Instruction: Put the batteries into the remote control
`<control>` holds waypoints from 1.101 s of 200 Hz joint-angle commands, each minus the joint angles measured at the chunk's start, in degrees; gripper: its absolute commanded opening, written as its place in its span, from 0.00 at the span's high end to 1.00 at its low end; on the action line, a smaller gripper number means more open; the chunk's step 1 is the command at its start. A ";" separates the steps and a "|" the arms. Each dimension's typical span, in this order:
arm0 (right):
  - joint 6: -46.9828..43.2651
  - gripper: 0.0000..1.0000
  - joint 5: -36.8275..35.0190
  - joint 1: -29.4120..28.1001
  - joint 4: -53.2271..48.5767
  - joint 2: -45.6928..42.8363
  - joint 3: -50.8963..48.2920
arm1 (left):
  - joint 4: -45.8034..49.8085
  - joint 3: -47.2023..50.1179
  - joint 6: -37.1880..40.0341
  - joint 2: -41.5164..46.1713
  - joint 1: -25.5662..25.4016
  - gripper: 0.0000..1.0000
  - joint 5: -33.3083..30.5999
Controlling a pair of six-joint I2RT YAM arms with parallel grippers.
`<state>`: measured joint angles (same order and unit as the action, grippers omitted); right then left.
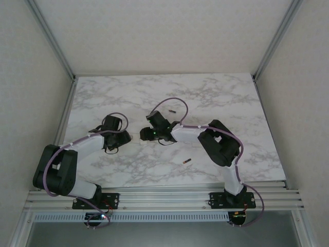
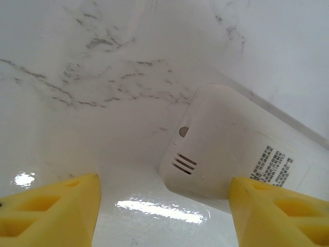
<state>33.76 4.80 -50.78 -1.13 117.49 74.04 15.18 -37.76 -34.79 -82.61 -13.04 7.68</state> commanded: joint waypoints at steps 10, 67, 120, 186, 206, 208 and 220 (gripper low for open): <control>1.60 0.54 -10.36 -0.19 -8.91 3.59 4.71 | -1.24 0.49 -0.64 -1.62 -0.23 0.35 -2.05; 2.44 0.50 -10.47 0.43 -10.56 2.47 6.71 | -1.38 0.58 -0.37 -1.38 -0.42 0.36 -1.40; 1.23 0.38 -2.02 0.78 -11.84 -6.06 3.15 | -1.73 0.49 -0.37 -0.64 -0.68 0.36 -0.92; 6.02 0.31 -2.03 -0.87 -19.77 -1.33 8.22 | -1.34 -0.30 -0.21 -0.71 -0.78 0.35 -1.00; 5.89 0.32 -1.86 -1.16 -20.05 0.06 9.69 | -1.14 -0.30 0.00 -0.33 -0.81 0.35 -1.31; 5.90 0.32 -1.78 -1.16 -19.88 0.16 9.71 | -1.14 -0.32 -0.01 -0.35 -0.82 0.35 -1.34; 6.20 0.33 -0.76 -1.16 -19.38 0.65 10.07 | -1.22 -0.15 -0.04 -0.23 -0.84 0.35 -1.38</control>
<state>38.85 2.92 -51.31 -18.72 116.46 82.04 13.85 -37.76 -34.76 -82.67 -13.32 7.64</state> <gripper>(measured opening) 0.678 0.646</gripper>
